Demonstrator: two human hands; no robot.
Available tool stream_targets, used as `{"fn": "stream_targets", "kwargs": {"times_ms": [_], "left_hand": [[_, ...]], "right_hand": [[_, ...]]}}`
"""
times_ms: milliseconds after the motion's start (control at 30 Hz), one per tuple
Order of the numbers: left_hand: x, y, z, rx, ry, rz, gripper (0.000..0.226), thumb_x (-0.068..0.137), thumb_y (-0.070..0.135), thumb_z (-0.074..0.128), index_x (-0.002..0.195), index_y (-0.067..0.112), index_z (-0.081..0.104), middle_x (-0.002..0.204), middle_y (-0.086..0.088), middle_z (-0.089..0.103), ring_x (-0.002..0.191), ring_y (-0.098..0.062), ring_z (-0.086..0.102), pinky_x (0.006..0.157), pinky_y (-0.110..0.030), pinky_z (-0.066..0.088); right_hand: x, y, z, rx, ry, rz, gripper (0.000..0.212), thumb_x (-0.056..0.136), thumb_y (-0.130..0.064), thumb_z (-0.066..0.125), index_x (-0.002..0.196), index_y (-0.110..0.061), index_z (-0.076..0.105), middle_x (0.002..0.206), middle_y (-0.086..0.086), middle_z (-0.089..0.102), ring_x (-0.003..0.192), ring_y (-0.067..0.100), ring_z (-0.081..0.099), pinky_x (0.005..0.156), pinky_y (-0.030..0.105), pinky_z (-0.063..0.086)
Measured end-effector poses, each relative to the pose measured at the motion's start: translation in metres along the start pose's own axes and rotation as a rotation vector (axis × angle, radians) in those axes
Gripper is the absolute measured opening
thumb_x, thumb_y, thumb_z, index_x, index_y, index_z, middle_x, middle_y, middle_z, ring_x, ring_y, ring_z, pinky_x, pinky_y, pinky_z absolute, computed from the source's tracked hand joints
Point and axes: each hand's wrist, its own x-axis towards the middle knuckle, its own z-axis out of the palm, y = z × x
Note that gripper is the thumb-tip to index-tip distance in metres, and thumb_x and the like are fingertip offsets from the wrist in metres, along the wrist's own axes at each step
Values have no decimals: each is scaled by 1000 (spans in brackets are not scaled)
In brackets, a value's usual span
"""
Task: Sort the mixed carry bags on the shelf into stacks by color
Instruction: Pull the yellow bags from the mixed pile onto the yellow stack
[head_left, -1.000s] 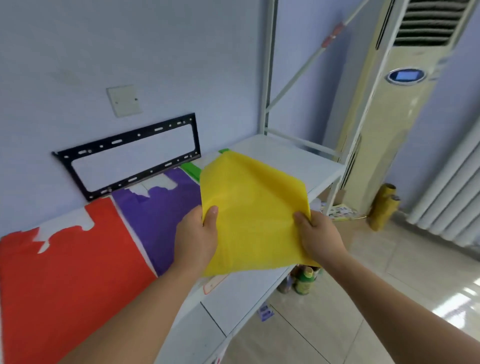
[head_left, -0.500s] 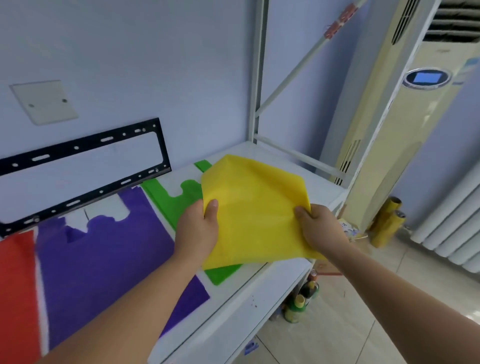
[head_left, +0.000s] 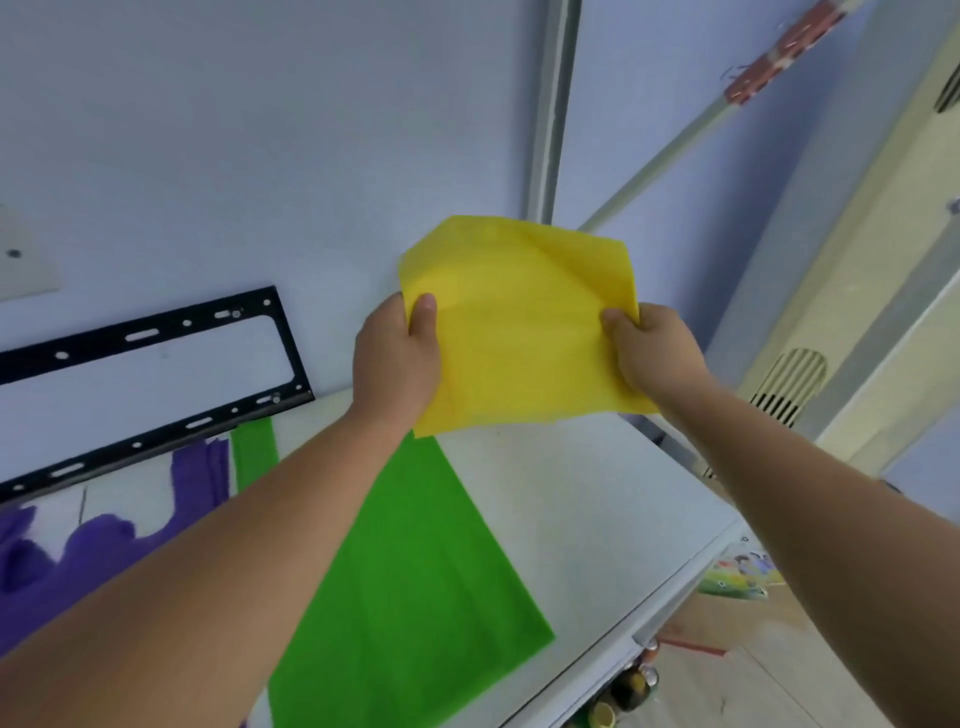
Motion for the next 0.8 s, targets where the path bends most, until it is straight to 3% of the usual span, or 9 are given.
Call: {"fn": "stream_targets", "kwargs": {"times_ms": [133,200,267,400,500,567,667,800], "left_hand": [[-44,-9,46,43,-27,-163,43,104,38,40,84,2,55,77,-12,60,69,-28,56,62,-41,45],[-77,-19,71,52,-57,-293,41,104,36,41,80,4,53,73,-11,57,63,-27,52,55,-38,42],[-107,-28,96,85,-99,-428,39,103,35,43,81,5,55,71,-8,55,59,-21,50,52,-34,39],[-151,-45,124,247,-313,-665,29,102,31,46,88,10,60,74,-2,60,60,-15,56,51,-27,41],[-160,-44,128,262,-353,-722,29,101,26,48,75,14,56,64,0,51,53,-14,48,49,-24,35],[-156,-39,130,269,-344,-722,31,100,24,48,71,16,54,62,0,50,52,-14,47,48,-24,34],[-150,-36,133,310,-359,-720,30,100,25,48,75,13,60,65,-1,56,54,-16,52,51,-24,37],[-151,-30,129,404,-377,-679,32,100,28,49,73,14,54,62,1,51,51,-13,48,47,-24,34]], "right_hand": [[21,60,-8,-23,-199,102,37,95,-41,50,101,-10,68,100,12,70,94,32,65,91,44,52],[26,101,-7,-60,-336,164,36,95,-41,51,102,-10,69,100,11,71,93,31,67,91,44,53],[30,141,-4,-112,-472,205,34,96,-39,51,97,-9,68,94,11,70,84,28,66,82,38,54],[29,199,2,-269,-662,243,31,97,-36,51,91,-8,61,83,11,62,65,22,54,60,29,43],[34,213,5,-249,-666,213,30,97,-33,51,102,-5,59,80,13,57,61,21,48,56,28,37],[37,207,3,-284,-676,180,24,98,-31,49,89,-9,53,73,8,46,55,18,41,51,27,32],[41,203,2,-307,-668,140,32,98,-28,49,73,-8,44,65,4,41,51,16,38,47,26,28],[39,199,-4,-285,-570,100,22,95,-27,54,80,-14,45,67,3,47,54,17,44,50,26,31]]}}
